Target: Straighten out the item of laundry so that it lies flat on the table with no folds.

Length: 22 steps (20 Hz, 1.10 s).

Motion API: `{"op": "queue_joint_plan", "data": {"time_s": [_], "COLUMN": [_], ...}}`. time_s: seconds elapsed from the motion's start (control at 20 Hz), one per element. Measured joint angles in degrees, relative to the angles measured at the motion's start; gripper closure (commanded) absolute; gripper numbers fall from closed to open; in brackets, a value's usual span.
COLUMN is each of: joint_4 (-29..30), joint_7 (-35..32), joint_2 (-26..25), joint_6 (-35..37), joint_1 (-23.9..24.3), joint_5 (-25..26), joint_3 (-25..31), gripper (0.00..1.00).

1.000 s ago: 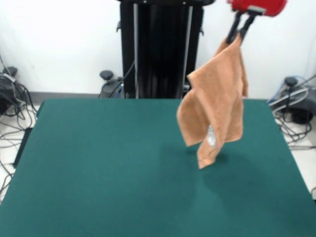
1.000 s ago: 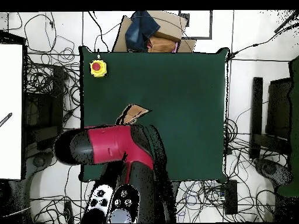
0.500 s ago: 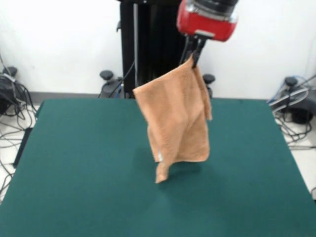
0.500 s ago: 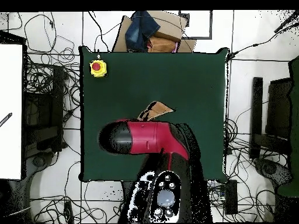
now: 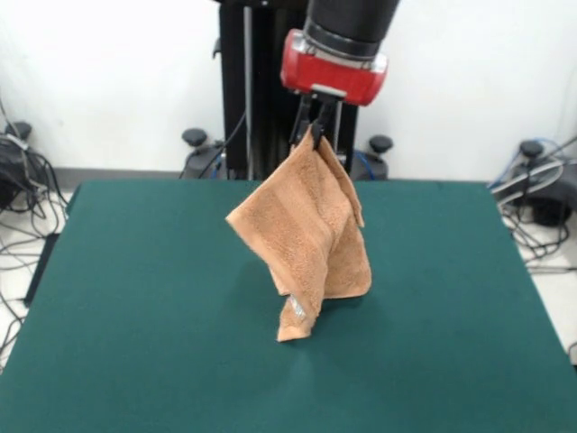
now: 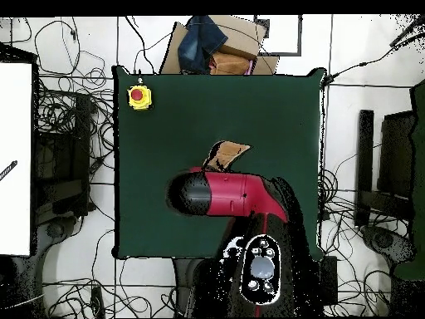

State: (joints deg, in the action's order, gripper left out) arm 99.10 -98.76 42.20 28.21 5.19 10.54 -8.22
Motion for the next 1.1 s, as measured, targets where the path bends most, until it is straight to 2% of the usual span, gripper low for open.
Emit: {"op": "queue_joint_plan", "data": {"time_s": [0.5,0.85,1.1], "joint_4": [0.0,-0.4,-0.8], "joint_7": [0.0,0.0,0.1], "joint_2": [-0.1,-0.3,-0.1], "joint_6": [0.0,0.0,0.0], "joint_1": [1.1,2.3,5.9], "joint_5": [0.0,2.9,4.6], "joint_3": [0.3,0.3,1.6], "gripper": [1.0,1.0,1.0]}}
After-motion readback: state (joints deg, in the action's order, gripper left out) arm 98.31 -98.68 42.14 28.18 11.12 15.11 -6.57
